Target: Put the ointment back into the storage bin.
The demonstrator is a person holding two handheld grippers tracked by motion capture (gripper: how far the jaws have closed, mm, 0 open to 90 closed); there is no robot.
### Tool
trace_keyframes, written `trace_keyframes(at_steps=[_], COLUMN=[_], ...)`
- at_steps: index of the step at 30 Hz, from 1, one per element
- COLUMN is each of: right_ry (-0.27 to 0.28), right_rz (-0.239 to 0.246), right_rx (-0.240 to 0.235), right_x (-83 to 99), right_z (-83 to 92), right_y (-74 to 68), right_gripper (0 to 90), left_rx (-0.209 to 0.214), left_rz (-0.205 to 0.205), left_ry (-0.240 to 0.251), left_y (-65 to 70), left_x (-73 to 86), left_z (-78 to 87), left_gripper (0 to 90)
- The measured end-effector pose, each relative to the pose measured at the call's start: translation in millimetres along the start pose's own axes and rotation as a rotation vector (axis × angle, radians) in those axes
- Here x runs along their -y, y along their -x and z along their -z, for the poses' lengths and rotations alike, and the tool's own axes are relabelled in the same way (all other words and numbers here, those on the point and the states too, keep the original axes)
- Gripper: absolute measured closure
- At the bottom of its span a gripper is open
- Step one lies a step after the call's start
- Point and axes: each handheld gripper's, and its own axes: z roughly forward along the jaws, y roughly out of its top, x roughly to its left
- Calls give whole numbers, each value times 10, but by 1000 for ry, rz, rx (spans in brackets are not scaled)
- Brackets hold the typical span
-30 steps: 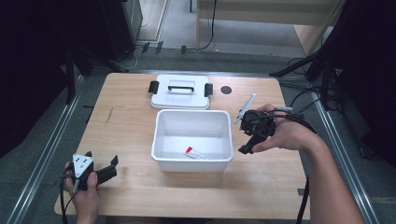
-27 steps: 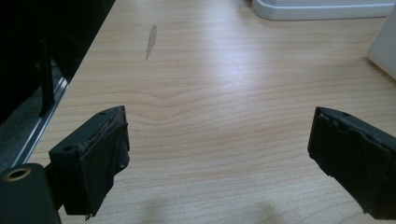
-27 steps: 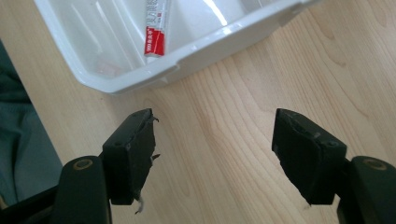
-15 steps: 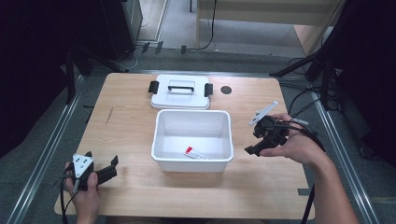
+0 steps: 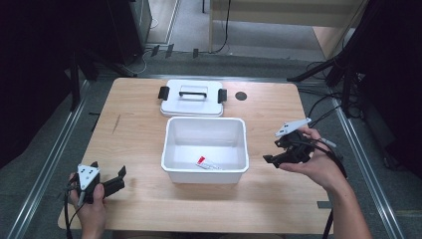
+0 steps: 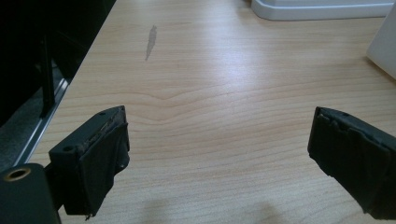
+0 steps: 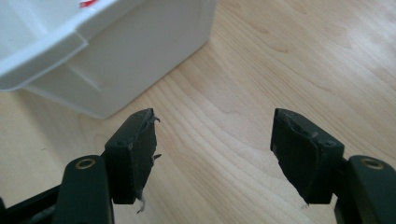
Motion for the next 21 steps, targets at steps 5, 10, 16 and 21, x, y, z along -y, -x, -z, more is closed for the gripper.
trace_keyframes(at_steps=[5, 10, 16, 21], right_ry=[79, 138, 219, 277], right_rz=[-67, -125, -234, -306], right_rx=[34, 77, 91, 124], right_x=[189, 384, 723, 1004], right_z=[-91, -168, -265, -304], right_y=[33, 62, 100, 123], right_gripper=[326, 329, 340, 347], left_rx=[-1, -1, -2, -5], left_rz=[0, -1, 0, -1], left_ry=[0, 0, 0, 0], left_y=[1, 1, 2, 6], left_x=[0, 0, 1, 0], left_z=[0, 1, 0, -1], left_gripper=[58, 58, 58, 58])
